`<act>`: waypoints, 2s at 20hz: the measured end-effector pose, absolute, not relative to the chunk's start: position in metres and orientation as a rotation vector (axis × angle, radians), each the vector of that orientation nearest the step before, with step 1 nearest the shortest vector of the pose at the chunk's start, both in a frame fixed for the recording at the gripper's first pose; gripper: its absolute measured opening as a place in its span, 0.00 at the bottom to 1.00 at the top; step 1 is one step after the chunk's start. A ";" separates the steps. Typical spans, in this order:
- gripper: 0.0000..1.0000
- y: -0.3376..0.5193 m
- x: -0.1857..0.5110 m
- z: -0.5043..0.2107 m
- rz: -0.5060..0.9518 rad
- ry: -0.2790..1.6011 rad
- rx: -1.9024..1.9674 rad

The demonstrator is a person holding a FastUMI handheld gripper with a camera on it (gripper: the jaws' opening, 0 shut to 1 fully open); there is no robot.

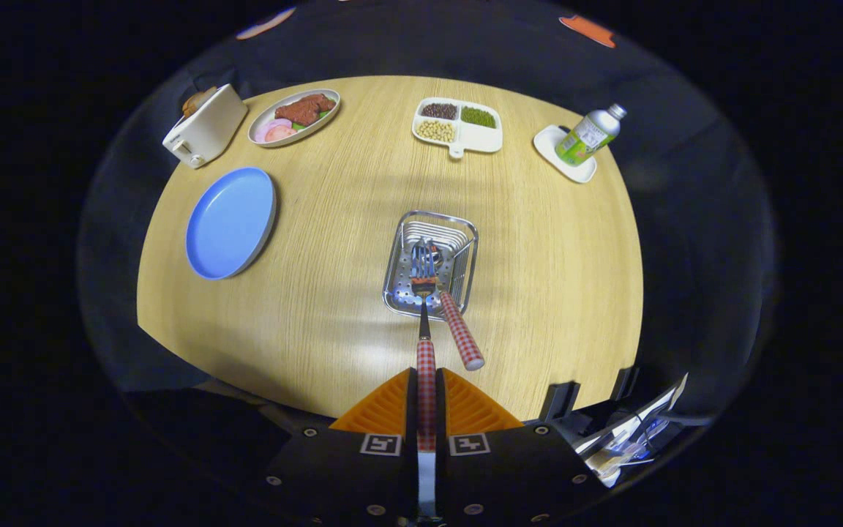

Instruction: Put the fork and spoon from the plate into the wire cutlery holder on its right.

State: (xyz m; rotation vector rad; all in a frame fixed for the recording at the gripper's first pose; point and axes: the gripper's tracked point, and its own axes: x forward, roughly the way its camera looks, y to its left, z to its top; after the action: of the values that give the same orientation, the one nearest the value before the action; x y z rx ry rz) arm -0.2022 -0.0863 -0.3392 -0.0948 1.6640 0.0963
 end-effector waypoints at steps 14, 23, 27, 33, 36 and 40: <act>0.11 -0.087 -0.164 -0.369 0.103 1.844 0.008; 0.16 -0.081 -0.126 -0.365 0.033 1.664 0.115; 0.32 -0.065 -0.110 -0.336 0.049 1.536 0.186; 0.74 -0.060 -0.066 -0.282 0.037 1.246 0.243; 0.85 -0.055 -0.033 -0.244 0.034 1.041 0.255; 0.94 -0.060 0.000 -0.192 0.028 0.782 0.235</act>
State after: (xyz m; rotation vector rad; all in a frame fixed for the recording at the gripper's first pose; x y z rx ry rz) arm 0.0004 -0.0598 -0.1915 0.2351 0.7818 0.0285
